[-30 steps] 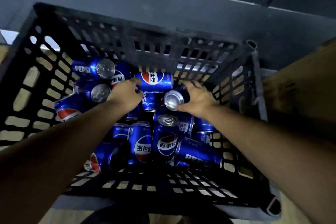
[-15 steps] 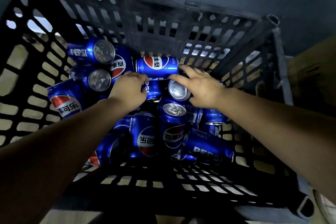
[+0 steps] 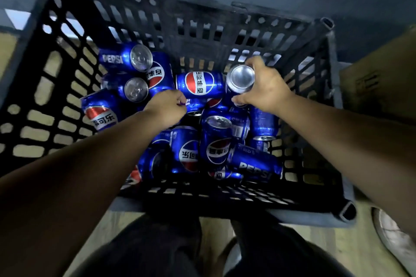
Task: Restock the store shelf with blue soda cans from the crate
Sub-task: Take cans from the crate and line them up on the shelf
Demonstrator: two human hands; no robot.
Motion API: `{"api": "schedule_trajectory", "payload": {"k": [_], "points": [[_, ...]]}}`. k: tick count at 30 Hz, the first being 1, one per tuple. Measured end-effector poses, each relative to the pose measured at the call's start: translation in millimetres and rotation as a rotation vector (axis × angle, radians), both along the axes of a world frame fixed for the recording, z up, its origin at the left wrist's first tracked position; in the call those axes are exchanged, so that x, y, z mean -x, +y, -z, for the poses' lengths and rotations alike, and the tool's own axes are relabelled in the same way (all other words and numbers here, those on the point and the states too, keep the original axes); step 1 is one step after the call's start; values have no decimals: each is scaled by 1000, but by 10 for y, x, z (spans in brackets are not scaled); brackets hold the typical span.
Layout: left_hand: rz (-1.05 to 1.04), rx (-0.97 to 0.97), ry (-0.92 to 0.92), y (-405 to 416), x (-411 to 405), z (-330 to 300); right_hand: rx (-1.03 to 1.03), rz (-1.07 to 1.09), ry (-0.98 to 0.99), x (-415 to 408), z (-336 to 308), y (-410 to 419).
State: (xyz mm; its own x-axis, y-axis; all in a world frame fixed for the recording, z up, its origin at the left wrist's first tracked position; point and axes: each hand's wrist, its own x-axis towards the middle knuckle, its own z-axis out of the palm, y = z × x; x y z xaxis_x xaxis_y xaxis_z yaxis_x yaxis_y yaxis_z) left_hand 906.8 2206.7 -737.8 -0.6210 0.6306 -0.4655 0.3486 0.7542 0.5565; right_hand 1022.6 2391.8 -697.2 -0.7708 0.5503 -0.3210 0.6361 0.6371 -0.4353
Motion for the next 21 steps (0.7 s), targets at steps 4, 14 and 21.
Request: {"api": "schedule_trajectory", "payload": {"k": [4, 14, 21], "points": [[37, 56, -32, -214, -89, -350, 34, 39, -3, -67, -467, -113], [-300, 23, -286, -356, -258, -1970, 253, 354, 116, -77, -2159, -434], [-336, 31, -445, -304, -324, -3389, 270, 347, 149, 2, -3695, -641]]}}
